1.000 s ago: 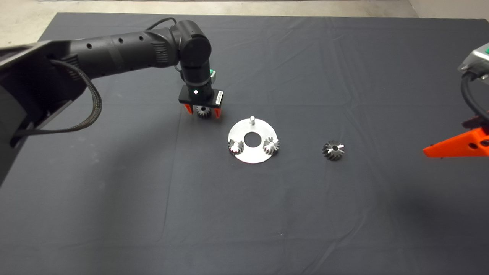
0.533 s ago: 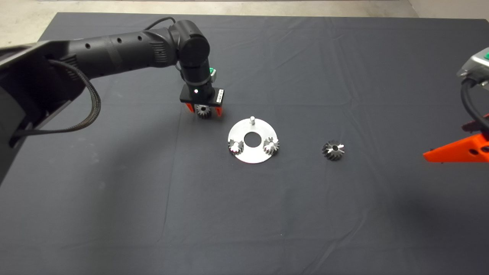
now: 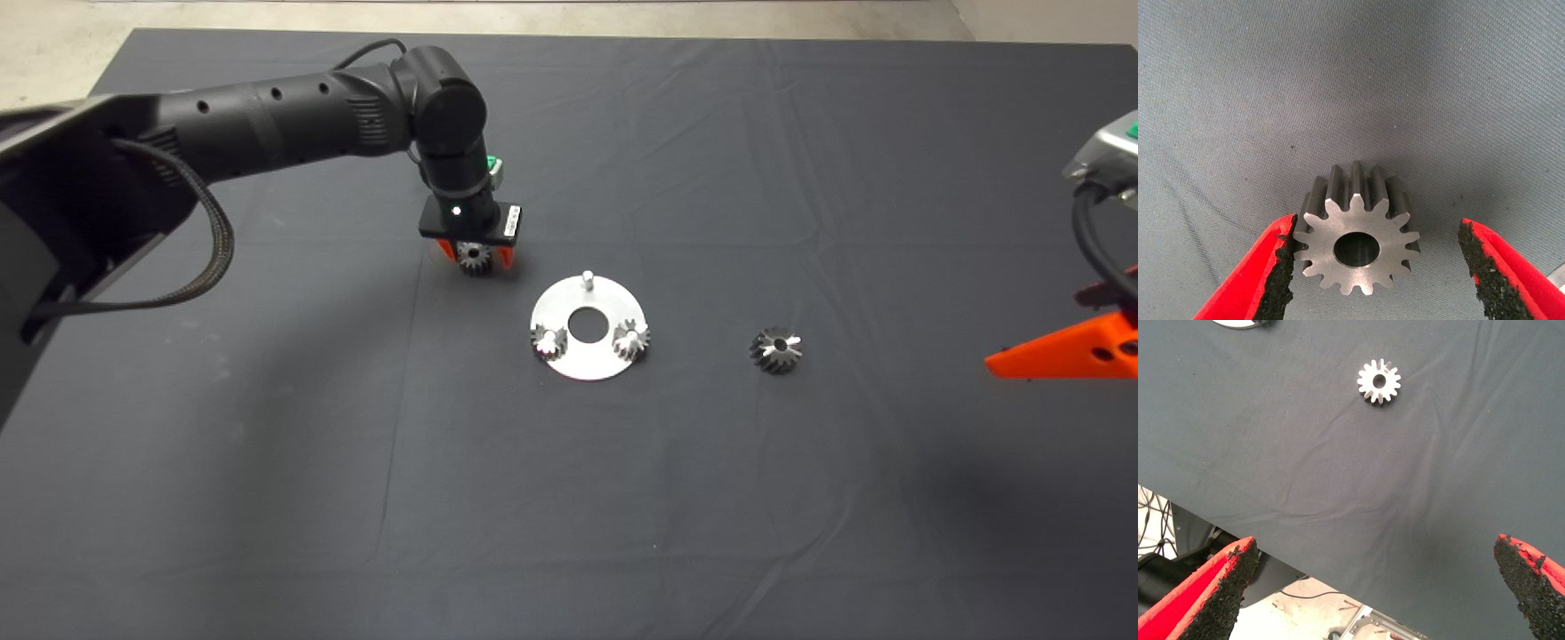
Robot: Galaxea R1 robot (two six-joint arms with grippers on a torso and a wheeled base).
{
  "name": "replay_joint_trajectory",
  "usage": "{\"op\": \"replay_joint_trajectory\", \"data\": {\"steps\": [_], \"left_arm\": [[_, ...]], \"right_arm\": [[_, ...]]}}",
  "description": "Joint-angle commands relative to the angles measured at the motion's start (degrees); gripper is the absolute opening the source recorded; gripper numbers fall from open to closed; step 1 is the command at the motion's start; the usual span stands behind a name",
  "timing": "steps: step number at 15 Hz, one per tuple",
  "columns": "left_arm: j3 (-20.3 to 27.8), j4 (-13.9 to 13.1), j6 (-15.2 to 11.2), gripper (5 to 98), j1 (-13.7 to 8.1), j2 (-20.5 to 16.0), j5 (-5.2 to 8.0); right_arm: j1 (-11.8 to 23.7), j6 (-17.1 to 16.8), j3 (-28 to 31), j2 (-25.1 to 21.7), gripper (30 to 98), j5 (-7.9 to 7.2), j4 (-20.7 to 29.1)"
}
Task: Remove an incorrectly installed larger gear and replace it with the correct smaller gear
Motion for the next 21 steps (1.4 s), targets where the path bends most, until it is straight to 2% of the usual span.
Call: {"op": "replay_joint_trajectory", "data": {"steps": [1,6,8,12,18,21], "left_arm": [[-0.11,-0.53,0.33,59.7,-1.05,-0.16,0.58],[-0.11,-0.53,0.33,50.5,-1.05,-0.03,0.71],[-0.11,-0.53,0.42,50.5,-1.05,-0.24,0.84],[-0.02,-0.53,1.21,41.6,-0.96,0.37,0.84],[-0.11,-0.53,1.21,38.6,-0.96,0.28,0.67],[-0.02,-0.53,2.35,37.3,-1.05,0.37,0.75]], "right_arm": [[1.08,0.37,0.01,0.23,93.3,0.27,1.57],[1.08,0.37,0.01,0.23,93.3,0.27,1.57],[1.08,0.37,0.01,0.16,93.3,0.27,1.57],[0.99,0.37,0.1,-0.03,93.3,0.19,1.57],[0.99,0.37,0.1,0.17,93.3,0.19,1.57],[0.99,0.37,0.1,0.32,93.3,0.19,1.57]]}}
